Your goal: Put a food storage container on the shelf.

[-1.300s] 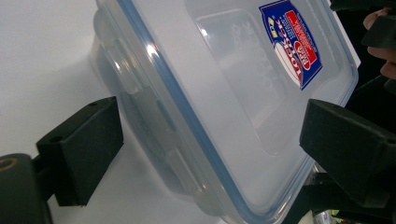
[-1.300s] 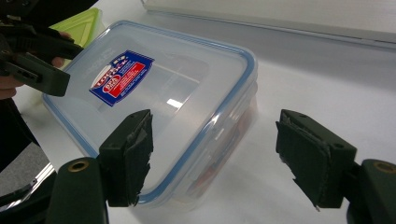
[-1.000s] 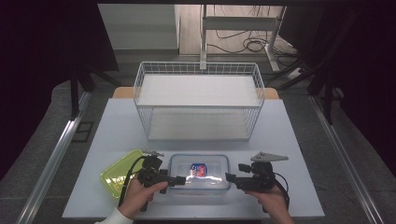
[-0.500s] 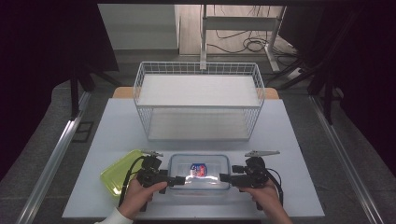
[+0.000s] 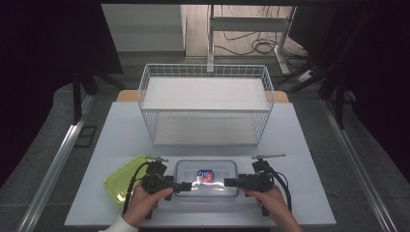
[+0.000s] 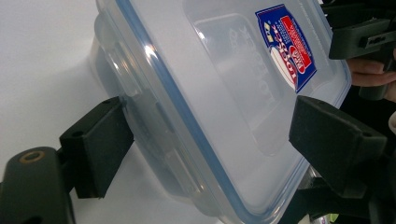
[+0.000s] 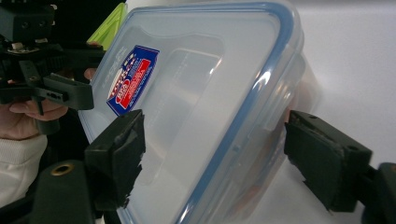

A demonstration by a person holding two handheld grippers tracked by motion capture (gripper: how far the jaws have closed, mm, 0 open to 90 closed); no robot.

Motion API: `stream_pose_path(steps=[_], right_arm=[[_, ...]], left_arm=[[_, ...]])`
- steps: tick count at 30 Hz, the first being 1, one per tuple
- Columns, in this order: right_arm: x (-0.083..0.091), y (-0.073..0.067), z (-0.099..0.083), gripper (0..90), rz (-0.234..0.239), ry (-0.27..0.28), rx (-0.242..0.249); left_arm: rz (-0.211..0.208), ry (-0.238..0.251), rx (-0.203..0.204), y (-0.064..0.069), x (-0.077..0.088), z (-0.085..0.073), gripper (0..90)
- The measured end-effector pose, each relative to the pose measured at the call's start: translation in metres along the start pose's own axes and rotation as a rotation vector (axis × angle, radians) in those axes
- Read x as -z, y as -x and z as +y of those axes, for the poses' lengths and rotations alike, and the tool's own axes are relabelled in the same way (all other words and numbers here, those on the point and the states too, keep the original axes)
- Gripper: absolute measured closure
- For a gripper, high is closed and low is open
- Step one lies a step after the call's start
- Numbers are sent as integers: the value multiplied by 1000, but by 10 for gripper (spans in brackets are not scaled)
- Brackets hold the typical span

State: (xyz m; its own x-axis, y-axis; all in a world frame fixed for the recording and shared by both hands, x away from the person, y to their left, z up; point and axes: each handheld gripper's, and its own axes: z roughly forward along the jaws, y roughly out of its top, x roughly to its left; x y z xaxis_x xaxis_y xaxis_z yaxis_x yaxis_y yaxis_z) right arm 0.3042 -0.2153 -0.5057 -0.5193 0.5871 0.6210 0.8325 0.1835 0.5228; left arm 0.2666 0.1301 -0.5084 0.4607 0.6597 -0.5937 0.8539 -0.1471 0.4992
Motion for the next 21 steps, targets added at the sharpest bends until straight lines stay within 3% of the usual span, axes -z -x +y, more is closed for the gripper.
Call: stream_pose_path(steps=[4,13,21], right_arm=[[7,-1,0,345,-1,21,8],[15,-3,-4,429,14,47,-10],[20,-7,-8,458,16,60,15]], left_arm=[[10,7,-7,2,1,-1,150],[28,28,-43,8,9,-7,207],[24,45,-66,10,15,-11,269]])
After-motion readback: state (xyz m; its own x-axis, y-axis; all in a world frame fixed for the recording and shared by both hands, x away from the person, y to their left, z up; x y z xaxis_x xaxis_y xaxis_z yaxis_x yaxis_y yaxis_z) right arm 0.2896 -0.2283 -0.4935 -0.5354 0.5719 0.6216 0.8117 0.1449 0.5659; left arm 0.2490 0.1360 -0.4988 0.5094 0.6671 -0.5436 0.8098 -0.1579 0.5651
